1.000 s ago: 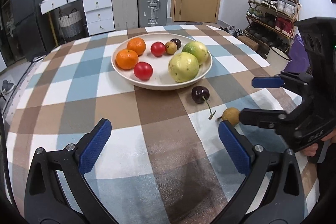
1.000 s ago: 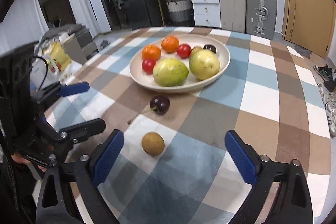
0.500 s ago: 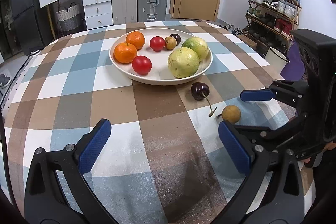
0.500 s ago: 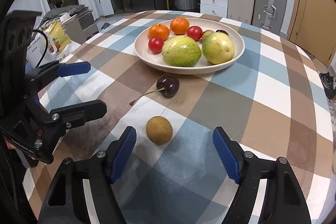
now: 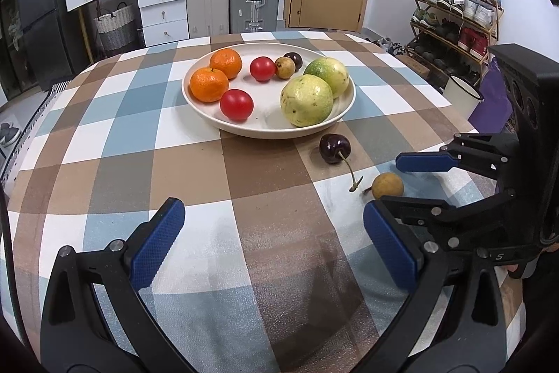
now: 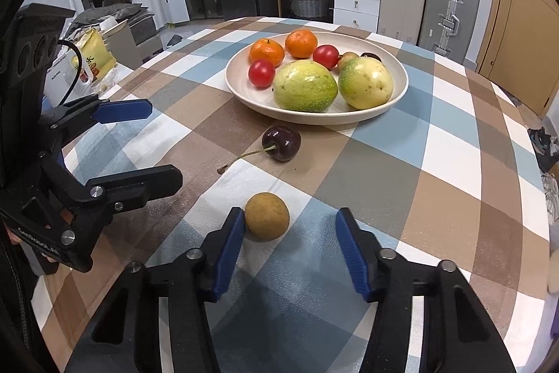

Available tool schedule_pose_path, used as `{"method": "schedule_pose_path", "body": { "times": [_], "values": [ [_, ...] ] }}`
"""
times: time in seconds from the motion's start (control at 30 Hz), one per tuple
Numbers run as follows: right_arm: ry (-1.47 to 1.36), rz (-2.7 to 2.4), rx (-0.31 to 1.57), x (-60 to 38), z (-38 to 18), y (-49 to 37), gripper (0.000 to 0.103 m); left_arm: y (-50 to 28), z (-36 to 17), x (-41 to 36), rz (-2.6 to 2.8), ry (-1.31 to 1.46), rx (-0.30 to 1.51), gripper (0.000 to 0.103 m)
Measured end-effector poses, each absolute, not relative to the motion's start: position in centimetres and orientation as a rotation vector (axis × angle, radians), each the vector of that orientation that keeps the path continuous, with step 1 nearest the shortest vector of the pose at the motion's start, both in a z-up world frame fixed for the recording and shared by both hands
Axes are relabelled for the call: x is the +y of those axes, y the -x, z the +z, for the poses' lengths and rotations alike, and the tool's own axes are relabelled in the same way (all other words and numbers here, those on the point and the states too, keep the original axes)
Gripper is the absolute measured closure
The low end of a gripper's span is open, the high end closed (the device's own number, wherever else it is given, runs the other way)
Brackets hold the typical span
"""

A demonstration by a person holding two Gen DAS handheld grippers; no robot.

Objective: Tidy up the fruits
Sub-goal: 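Grasp the small brown round fruit with the right tool, then grasp the dark cherry by its body with the left tool while the right tool holds the brown fruit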

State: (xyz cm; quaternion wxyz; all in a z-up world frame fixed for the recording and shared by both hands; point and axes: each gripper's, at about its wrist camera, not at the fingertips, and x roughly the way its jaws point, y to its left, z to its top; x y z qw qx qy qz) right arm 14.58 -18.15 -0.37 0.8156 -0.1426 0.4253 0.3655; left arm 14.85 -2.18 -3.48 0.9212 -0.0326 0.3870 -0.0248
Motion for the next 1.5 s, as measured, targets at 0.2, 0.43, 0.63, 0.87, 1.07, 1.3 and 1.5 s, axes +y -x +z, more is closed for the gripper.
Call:
{"method": "schedule_pose_path", "body": {
  "times": [0.2,0.43,0.63,0.87,1.07,1.3,1.5],
  "values": [
    [0.312,0.819,0.902,-17.9,-0.3,-14.1,0.070,-15.0,-3.6,-2.0,-0.052,0.073,0.794,0.001],
    [0.291,0.832,0.884,-18.1,0.1,-13.8,0.077,-15.1,-3.7,-1.9,-0.052,0.078,0.794,0.001],
    [0.230,0.817,0.850,-19.0,0.9,-14.2,0.077,-15.1,-3.8,-1.8,-0.052,0.082,0.793,0.001],
    [0.160,0.768,0.824,-20.3,1.5,-15.3,0.077,-15.0,-3.7,-1.8,-0.049,0.080,0.792,0.001],
    [0.104,0.701,0.802,-21.8,2.0,-16.3,0.077,-15.5,-3.5,-2.1,-0.034,0.114,0.788,0.001],
    [0.054,0.631,0.785,-23.2,2.1,-17.0,0.077,-16.7,-2.5,-4.2,-0.063,0.093,0.774,0.001],
    [0.026,0.599,0.772,-24.0,2.2,-17.4,0.077,-18.7,-2.8,-6.3,-0.075,0.050,0.791,0.006]
  ]
}}
